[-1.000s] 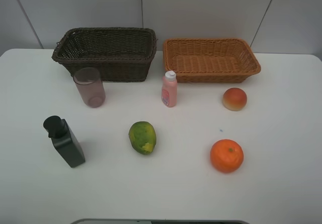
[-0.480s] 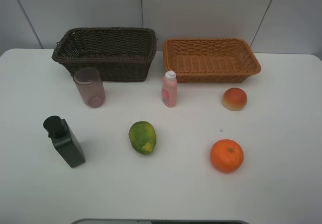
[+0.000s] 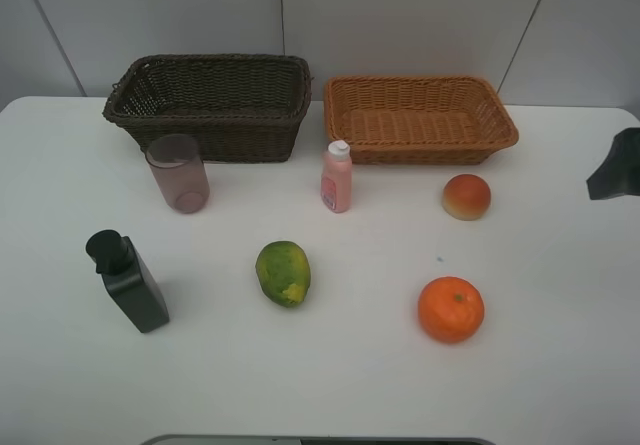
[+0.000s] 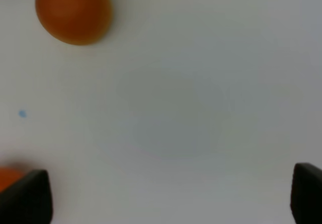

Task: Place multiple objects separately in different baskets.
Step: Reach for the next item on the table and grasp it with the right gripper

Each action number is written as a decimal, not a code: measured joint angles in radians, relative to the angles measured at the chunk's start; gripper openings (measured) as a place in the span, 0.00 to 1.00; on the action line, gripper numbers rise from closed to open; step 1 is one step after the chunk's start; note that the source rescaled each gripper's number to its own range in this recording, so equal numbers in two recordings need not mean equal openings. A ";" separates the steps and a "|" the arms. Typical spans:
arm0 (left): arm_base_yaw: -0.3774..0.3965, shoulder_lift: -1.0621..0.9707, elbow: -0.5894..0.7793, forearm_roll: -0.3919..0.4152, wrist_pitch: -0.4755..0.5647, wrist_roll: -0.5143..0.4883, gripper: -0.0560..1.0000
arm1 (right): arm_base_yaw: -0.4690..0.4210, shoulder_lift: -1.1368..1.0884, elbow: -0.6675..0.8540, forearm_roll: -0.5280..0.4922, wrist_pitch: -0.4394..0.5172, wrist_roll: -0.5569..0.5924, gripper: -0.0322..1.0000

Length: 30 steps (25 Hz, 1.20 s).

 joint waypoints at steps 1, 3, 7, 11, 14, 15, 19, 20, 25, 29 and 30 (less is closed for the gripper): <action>0.000 0.000 0.000 0.000 0.000 0.000 1.00 | 0.021 0.055 -0.021 0.003 -0.011 0.000 1.00; 0.000 0.000 0.000 0.000 0.000 0.000 1.00 | 0.060 0.150 -0.061 0.009 -0.043 0.001 1.00; 0.000 0.000 0.000 0.000 0.000 0.000 1.00 | 0.134 0.321 -0.140 0.012 -0.136 0.063 1.00; 0.000 0.000 0.000 0.000 0.000 0.000 1.00 | 0.185 0.467 -0.204 0.007 -0.234 0.119 1.00; 0.000 0.000 0.000 0.000 0.000 0.000 1.00 | 0.210 0.553 -0.251 0.007 -0.266 0.127 1.00; 0.000 0.000 0.000 0.000 0.000 0.000 1.00 | 0.214 0.582 -0.266 0.007 -0.276 0.129 1.00; 0.000 0.000 0.000 0.000 0.000 0.000 1.00 | 0.215 0.692 -0.321 0.010 -0.298 0.147 1.00; 0.000 0.000 0.000 0.000 0.000 0.000 1.00 | 0.215 0.711 -0.331 0.005 -0.298 0.152 1.00; 0.000 0.000 0.000 0.000 0.000 0.000 1.00 | 0.215 0.769 -0.349 -0.043 -0.322 0.193 1.00; 0.000 0.000 0.000 0.000 0.000 0.000 1.00 | 0.215 0.795 -0.350 -0.086 -0.347 0.229 1.00; 0.000 0.000 0.000 0.000 0.000 0.000 1.00 | 0.215 0.800 -0.350 -0.089 -0.350 0.232 1.00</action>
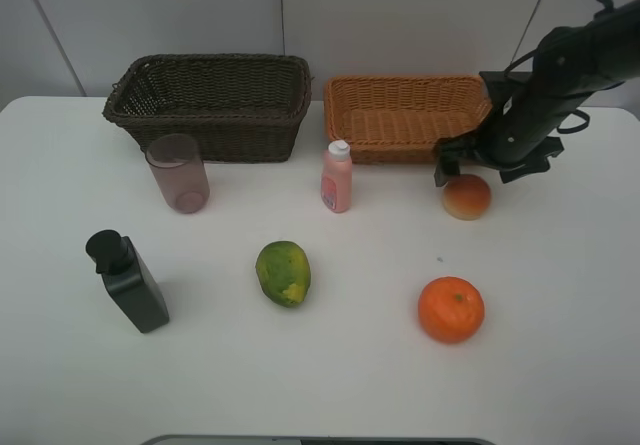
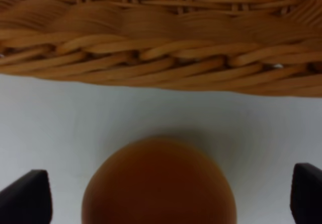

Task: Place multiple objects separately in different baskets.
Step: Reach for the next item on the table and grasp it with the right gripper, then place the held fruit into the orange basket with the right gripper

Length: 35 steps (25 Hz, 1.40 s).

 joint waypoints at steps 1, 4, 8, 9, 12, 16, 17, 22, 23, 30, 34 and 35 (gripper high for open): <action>0.000 0.000 0.000 0.000 0.000 0.000 1.00 | 0.000 0.006 0.000 -0.002 -0.002 0.001 1.00; 0.000 0.000 0.000 0.000 0.000 0.000 1.00 | 0.000 0.025 0.000 -0.009 -0.005 0.003 1.00; 0.000 0.000 0.000 0.000 0.000 0.000 1.00 | 0.000 0.054 -0.001 -0.010 -0.017 0.003 1.00; 0.000 0.000 0.000 0.000 0.000 0.000 1.00 | 0.000 0.061 -0.001 -0.009 -0.022 0.003 1.00; 0.000 0.000 0.000 0.000 0.000 0.000 1.00 | 0.000 0.072 -0.001 -0.008 -0.052 0.003 1.00; 0.000 0.000 0.000 0.000 0.000 0.000 1.00 | 0.000 0.084 -0.001 -0.006 -0.062 0.003 1.00; 0.000 0.000 0.000 0.000 0.000 0.000 1.00 | 0.000 0.087 -0.001 -0.005 -0.062 0.003 0.99; 0.000 0.000 0.000 0.000 0.000 0.000 1.00 | 0.000 0.090 -0.003 -0.005 -0.059 0.003 0.70; 0.000 0.000 0.000 0.000 0.000 0.000 1.00 | 0.000 0.090 -0.003 -0.005 -0.056 0.003 0.57; 0.000 0.000 0.000 0.000 0.000 0.000 1.00 | 0.000 0.090 -0.004 0.016 -0.048 0.003 0.40; 0.000 0.000 0.000 0.000 0.000 0.000 1.00 | 0.000 0.090 -0.004 0.021 -0.048 0.003 0.40; 0.000 0.000 0.000 0.000 0.000 0.000 1.00 | 0.000 0.090 -0.004 0.021 -0.048 0.003 0.40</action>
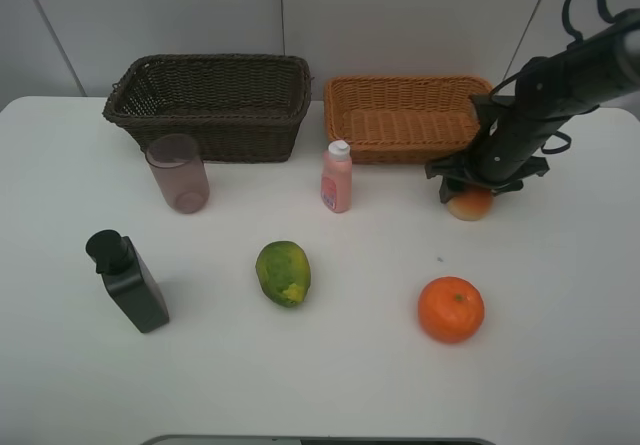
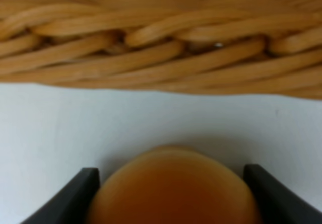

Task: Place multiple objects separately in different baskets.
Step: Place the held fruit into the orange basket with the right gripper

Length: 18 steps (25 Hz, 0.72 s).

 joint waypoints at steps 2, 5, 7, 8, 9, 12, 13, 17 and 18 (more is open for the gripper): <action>0.000 0.000 0.000 0.000 0.000 0.000 1.00 | 0.000 0.000 0.000 0.001 -0.001 0.000 0.40; 0.000 0.000 0.000 0.000 0.000 0.000 1.00 | 0.000 0.000 0.000 0.001 -0.001 0.000 0.40; 0.000 0.000 0.000 0.000 0.000 0.000 1.00 | 0.000 0.000 -0.003 0.001 0.003 0.000 0.40; 0.000 0.000 0.000 0.000 0.000 0.000 1.00 | 0.000 0.000 -0.003 0.001 0.006 0.000 0.40; 0.000 0.000 0.000 0.000 0.000 0.000 1.00 | 0.000 -0.004 -0.003 0.001 0.015 0.000 0.40; 0.000 0.000 0.000 0.000 0.000 0.000 1.00 | 0.000 -0.041 -0.003 0.001 0.054 0.000 0.40; 0.000 0.000 0.000 0.000 0.000 0.000 1.00 | 0.000 -0.064 -0.003 0.001 0.070 0.000 0.40; 0.000 0.000 0.000 0.000 0.000 0.000 1.00 | 0.000 -0.158 -0.023 0.001 0.166 0.000 0.40; 0.000 0.000 0.000 0.000 0.000 0.000 1.00 | 0.000 -0.176 -0.040 0.001 0.201 0.000 0.40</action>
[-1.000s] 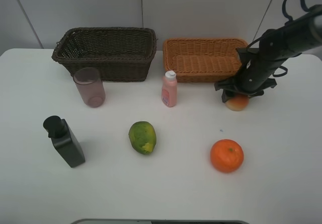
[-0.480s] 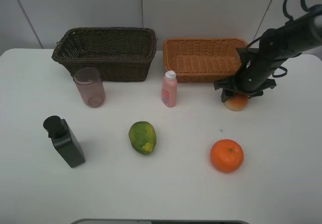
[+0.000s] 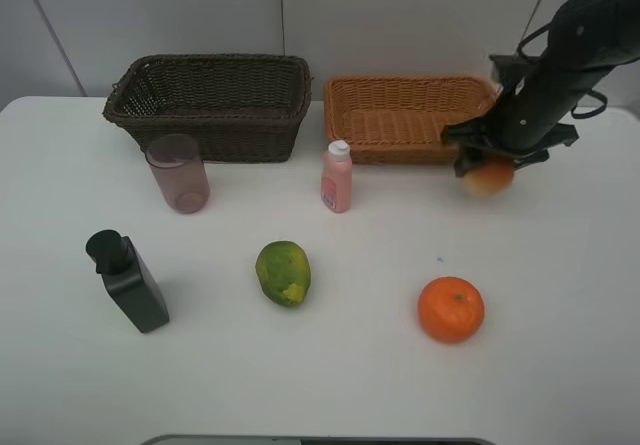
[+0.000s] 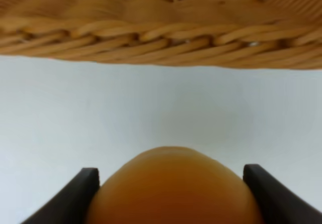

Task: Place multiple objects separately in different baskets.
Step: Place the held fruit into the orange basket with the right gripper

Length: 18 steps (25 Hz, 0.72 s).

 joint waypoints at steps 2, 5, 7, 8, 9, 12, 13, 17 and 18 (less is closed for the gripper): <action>0.000 0.000 0.000 0.000 0.000 0.000 1.00 | 0.000 -0.022 -0.048 0.000 0.077 0.000 0.40; 0.000 0.000 0.000 0.000 0.000 0.000 1.00 | 0.000 -0.025 -0.162 -0.002 0.179 -0.003 0.40; 0.000 0.000 0.000 0.000 0.000 0.000 1.00 | 0.000 -0.015 -0.234 -0.008 0.207 -0.003 0.40; 0.000 0.000 0.000 0.000 0.000 0.000 1.00 | 0.000 -0.006 -0.271 -0.012 0.213 -0.003 0.40; 0.000 0.000 0.000 0.000 0.000 0.000 1.00 | 0.000 0.004 -0.302 -0.017 0.215 -0.003 0.40; 0.000 0.000 0.000 0.000 0.000 0.000 1.00 | 0.000 0.063 -0.413 -0.039 0.220 -0.003 0.40; 0.000 0.000 0.000 0.000 0.000 0.000 1.00 | 0.000 0.090 -0.442 -0.044 0.219 -0.003 0.40; 0.000 0.000 0.000 0.000 0.000 0.000 1.00 | 0.000 0.201 -0.551 -0.046 0.193 -0.003 0.40; 0.000 0.000 0.000 0.000 0.000 0.000 1.00 | 0.000 0.227 -0.571 -0.046 0.181 -0.003 0.40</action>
